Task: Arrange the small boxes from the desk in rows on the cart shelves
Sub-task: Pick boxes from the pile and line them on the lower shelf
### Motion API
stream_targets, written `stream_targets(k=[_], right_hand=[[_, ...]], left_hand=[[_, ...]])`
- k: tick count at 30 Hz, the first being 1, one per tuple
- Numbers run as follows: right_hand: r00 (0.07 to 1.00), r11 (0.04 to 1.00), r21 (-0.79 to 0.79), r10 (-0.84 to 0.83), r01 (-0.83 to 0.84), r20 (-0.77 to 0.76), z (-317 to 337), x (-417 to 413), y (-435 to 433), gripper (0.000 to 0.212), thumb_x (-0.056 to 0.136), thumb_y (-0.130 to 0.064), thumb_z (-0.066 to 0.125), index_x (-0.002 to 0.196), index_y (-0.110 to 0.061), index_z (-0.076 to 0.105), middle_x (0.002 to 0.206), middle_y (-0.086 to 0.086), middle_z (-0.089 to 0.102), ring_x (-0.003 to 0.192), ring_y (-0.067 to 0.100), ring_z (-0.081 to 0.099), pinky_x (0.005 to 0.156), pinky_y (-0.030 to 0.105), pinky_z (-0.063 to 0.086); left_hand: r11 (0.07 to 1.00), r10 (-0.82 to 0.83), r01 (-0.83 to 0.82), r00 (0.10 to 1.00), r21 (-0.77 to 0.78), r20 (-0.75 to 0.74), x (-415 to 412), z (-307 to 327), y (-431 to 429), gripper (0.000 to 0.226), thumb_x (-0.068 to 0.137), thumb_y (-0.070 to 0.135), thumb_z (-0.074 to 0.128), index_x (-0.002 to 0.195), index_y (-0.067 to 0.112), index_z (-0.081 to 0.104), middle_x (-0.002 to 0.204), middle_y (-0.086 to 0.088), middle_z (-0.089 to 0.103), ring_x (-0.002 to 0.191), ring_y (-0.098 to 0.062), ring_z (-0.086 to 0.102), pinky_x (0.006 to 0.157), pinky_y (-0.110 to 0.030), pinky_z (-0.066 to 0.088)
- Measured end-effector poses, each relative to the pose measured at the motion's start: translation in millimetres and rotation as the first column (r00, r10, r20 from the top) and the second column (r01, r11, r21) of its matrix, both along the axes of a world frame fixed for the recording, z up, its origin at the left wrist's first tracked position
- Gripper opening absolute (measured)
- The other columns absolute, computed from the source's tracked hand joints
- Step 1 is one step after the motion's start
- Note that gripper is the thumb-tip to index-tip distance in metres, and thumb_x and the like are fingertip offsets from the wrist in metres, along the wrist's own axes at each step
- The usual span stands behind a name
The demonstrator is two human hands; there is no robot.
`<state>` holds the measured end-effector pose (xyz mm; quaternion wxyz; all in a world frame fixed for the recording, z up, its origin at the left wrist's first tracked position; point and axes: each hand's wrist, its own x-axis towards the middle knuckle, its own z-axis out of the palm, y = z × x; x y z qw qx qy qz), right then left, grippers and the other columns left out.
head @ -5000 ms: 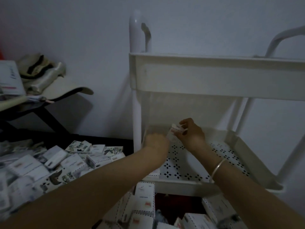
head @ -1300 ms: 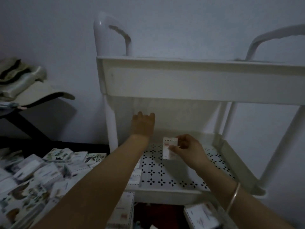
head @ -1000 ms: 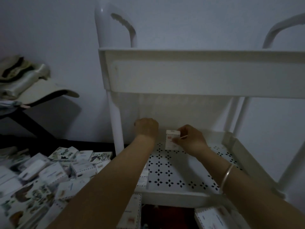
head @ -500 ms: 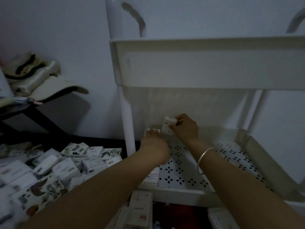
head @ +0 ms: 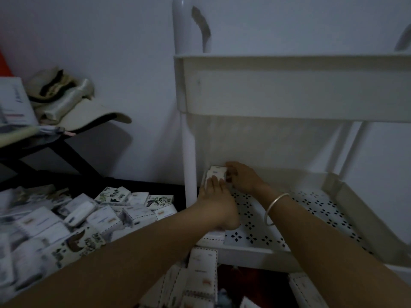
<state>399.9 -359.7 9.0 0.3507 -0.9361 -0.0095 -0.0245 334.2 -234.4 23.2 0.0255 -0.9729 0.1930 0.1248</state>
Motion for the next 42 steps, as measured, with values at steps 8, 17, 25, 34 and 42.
stream_targets(k=[8, 17, 25, 34, 42], right_hand=[[0.997, 0.996, 0.053, -0.064, 0.067, -0.051, 15, -41, -8, 0.060, 0.094, -0.006, 0.054, 0.149, -0.015, 0.031, 0.145, 0.010, 0.045, 0.126, 0.030, 0.049, 0.104, 0.038, 0.043], [0.982, 0.990, -0.126, 0.089, -0.069, 0.168, 38, -193, -26, 0.024, 0.099, -0.012, 0.050, 0.119, -0.017, 0.062, 0.106, -0.009, 0.067, 0.093, -0.003, 0.059, 0.078, 0.003, 0.042], [0.976, 0.962, -0.175, 0.215, -0.210, 0.013, 37, -296, -8, 0.020, 0.096, -0.023, 0.057, 0.113, -0.032, 0.064, 0.100, -0.018, 0.066, 0.089, -0.005, 0.059, 0.074, 0.013, 0.048], [0.902, 0.863, -0.309, 0.310, -0.400, -0.300, 32, -314, 2, 0.046, 0.093, -0.054, 0.048, 0.135, -0.037, 0.049, 0.119, -0.018, 0.051, 0.113, 0.003, 0.034, 0.098, 0.021, 0.033], [0.950, 0.951, -0.157, 0.231, -0.266, -0.209, 19, -314, -2, 0.035, 0.082, -0.055, 0.064, 0.109, -0.035, 0.056, 0.111, -0.012, 0.052, 0.100, -0.003, 0.048, 0.081, 0.014, 0.042]], left_hand=[[0.893, -0.306, 0.367, 0.920, -0.261, 0.246, -54, 24, 23, 0.048, 0.097, 0.024, 0.053, 0.141, 0.009, 0.041, 0.142, -0.009, 0.038, 0.128, -0.021, 0.034, 0.100, -0.027, 0.032], [0.797, -0.517, 0.505, 0.854, -0.330, 0.056, -132, 34, 60, 0.036, 0.093, 0.032, 0.060, 0.128, 0.026, 0.058, 0.125, 0.006, 0.055, 0.115, -0.009, 0.049, 0.098, -0.027, 0.042], [0.802, -0.595, 0.582, 0.797, -0.135, -0.102, -127, 18, 74, 0.049, 0.083, 0.048, 0.069, 0.126, 0.027, 0.062, 0.122, 0.004, 0.062, 0.111, -0.014, 0.053, 0.098, -0.036, 0.046], [0.841, -0.525, 0.515, 0.851, -0.164, -0.021, -133, 15, 81, 0.047, 0.080, 0.049, 0.072, 0.121, 0.031, 0.059, 0.122, 0.010, 0.055, 0.114, -0.011, 0.042, 0.100, -0.033, 0.042], [0.800, -0.502, 0.480, 0.864, -0.361, 0.037, -143, 17, 88, 0.042, 0.076, 0.040, 0.079, 0.112, 0.032, 0.060, 0.108, 0.021, 0.060, 0.099, 0.002, 0.054, 0.090, -0.024, 0.047]])
